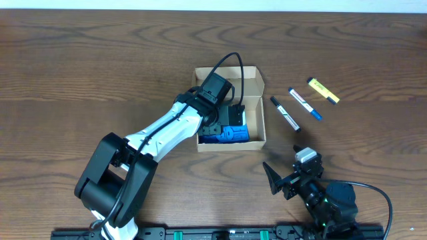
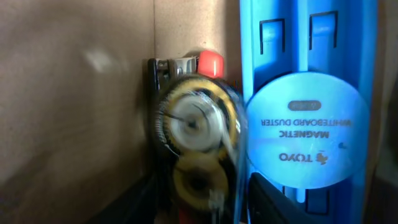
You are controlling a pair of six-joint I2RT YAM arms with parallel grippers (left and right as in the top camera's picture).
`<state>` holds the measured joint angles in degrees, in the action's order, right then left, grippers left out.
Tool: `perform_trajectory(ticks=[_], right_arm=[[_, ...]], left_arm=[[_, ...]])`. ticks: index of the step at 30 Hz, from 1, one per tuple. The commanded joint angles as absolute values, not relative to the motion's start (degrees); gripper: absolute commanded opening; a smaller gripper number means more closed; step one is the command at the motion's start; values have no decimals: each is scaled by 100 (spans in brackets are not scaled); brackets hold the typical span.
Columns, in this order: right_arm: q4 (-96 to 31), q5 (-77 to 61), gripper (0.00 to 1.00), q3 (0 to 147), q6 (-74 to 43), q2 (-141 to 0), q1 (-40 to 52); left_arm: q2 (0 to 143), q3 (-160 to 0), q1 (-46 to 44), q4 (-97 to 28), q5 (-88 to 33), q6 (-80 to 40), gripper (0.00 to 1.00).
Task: Pack container
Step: 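Open the left gripper and lift it away from the box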
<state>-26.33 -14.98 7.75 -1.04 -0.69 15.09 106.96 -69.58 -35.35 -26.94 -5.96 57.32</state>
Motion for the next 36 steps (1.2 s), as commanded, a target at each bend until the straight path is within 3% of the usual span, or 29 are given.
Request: perform_trajectory(ticks=[1, 13, 19, 25, 29, 36], right_arm=[[-2637, -1522, 99, 749, -58, -38, 1621], [-2637, -1525, 99, 749, -58, -38, 1621], [-2637, -1525, 99, 749, -58, -38, 1621], [-2637, -1525, 99, 749, -58, -38, 1621], [-2637, -1525, 99, 749, -58, -38, 1621], [-2637, -1525, 99, 749, -58, -38, 1621]], left_arm=[[10737, -7057, -3518, -2724, -554, 5745, 51], [10064, -7380, -3509, -2718, -556, 4998, 56], [9111, -7531, -3216, -2816, -593, 3664, 59], [7972, -7540, -2554, -3642, -740, 2285, 61], [7465, -7540, -2023, -4488, -414, 1428, 57], [6906, -7540, -1363, -5655, -808, 1621, 58]])
